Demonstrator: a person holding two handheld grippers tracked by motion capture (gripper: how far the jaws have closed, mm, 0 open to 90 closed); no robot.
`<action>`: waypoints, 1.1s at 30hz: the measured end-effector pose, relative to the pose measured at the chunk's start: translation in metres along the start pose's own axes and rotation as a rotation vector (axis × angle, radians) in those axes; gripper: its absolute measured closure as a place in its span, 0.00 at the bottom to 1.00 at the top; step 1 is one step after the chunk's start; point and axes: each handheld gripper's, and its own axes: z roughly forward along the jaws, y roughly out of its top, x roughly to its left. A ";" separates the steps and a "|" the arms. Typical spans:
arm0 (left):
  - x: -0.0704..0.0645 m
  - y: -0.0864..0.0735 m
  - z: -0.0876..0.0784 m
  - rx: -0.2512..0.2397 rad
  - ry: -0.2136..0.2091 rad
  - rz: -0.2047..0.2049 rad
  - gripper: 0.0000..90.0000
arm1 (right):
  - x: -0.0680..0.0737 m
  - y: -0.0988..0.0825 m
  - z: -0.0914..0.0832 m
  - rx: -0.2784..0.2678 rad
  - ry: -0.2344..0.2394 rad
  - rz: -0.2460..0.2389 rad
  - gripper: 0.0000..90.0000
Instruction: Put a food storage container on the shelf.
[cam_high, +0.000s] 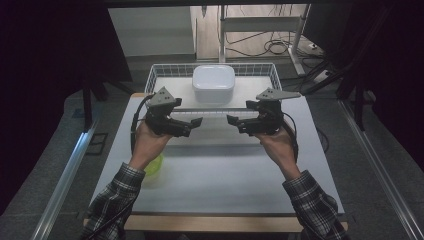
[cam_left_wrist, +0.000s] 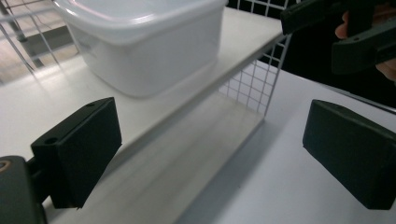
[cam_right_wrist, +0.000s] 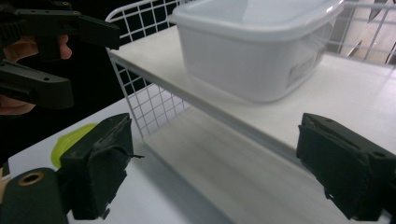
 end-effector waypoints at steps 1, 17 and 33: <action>-0.002 -0.003 -0.001 0.004 -0.008 0.003 0.05 | 0.001 -0.003 -0.001 0.002 0.002 -0.003 0.11; -0.023 -0.053 -0.020 -0.003 -0.054 0.002 0.03 | 0.015 -0.048 -0.013 0.060 0.034 -0.043 0.00; -0.038 -0.105 -0.022 0.037 -0.036 0.007 0.03 | 0.025 -0.093 -0.026 0.096 0.048 -0.014 0.00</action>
